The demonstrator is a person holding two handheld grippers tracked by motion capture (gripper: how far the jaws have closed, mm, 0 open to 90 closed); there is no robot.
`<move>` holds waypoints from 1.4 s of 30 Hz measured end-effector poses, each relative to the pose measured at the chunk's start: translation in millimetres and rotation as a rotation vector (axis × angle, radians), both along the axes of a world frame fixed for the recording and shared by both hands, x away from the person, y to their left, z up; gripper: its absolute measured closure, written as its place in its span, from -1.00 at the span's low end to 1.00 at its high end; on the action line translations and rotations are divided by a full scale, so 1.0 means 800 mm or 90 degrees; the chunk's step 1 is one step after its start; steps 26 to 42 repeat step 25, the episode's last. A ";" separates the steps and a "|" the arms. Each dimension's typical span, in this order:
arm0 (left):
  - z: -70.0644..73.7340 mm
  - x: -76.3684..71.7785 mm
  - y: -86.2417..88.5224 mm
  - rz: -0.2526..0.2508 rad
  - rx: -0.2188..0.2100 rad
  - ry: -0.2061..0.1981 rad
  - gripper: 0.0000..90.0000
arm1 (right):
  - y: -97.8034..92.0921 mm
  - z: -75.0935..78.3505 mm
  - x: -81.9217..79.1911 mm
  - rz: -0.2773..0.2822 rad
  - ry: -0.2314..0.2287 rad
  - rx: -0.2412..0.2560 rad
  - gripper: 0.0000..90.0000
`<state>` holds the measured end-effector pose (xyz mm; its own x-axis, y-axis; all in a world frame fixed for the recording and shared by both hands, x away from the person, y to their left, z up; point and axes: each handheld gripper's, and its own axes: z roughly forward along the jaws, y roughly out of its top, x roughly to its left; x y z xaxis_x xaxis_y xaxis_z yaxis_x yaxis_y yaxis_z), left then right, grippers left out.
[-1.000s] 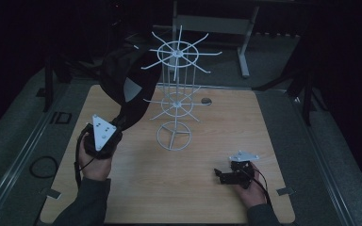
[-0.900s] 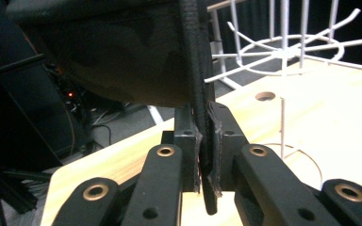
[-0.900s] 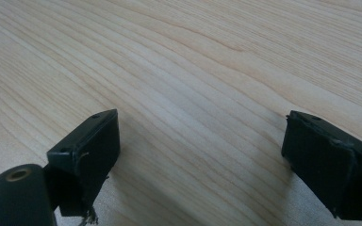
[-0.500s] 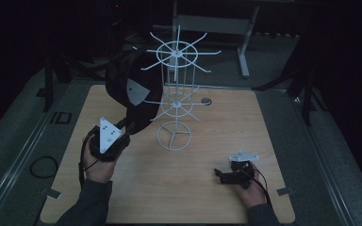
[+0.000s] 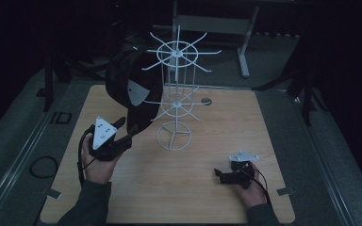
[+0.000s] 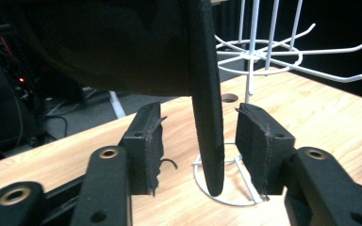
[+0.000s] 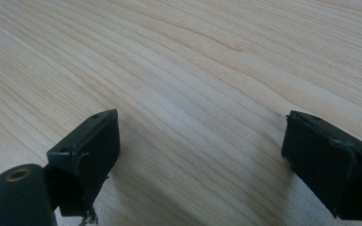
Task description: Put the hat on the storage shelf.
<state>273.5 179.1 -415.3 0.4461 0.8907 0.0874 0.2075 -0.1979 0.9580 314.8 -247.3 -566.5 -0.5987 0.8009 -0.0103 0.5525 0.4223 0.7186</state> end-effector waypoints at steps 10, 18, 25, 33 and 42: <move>-0.011 0.002 0.003 -0.001 -0.031 0.021 -0.14 | 0.000 0.000 0.000 0.001 0.000 0.000 -0.74; -0.023 -0.001 0.005 0.007 -0.059 0.045 -0.41 | 0.000 0.000 0.000 0.001 -0.001 0.000 -0.74; -0.032 0.001 0.008 0.009 -0.070 0.065 -0.53 | 0.000 0.000 0.000 0.001 0.000 0.000 -0.74; -0.032 0.001 0.008 0.009 -0.070 0.065 -0.53 | 0.000 0.000 0.000 0.001 0.000 0.000 -0.74; -0.032 0.001 0.008 0.009 -0.070 0.065 -0.53 | 0.000 0.000 0.000 0.001 0.000 0.000 -0.74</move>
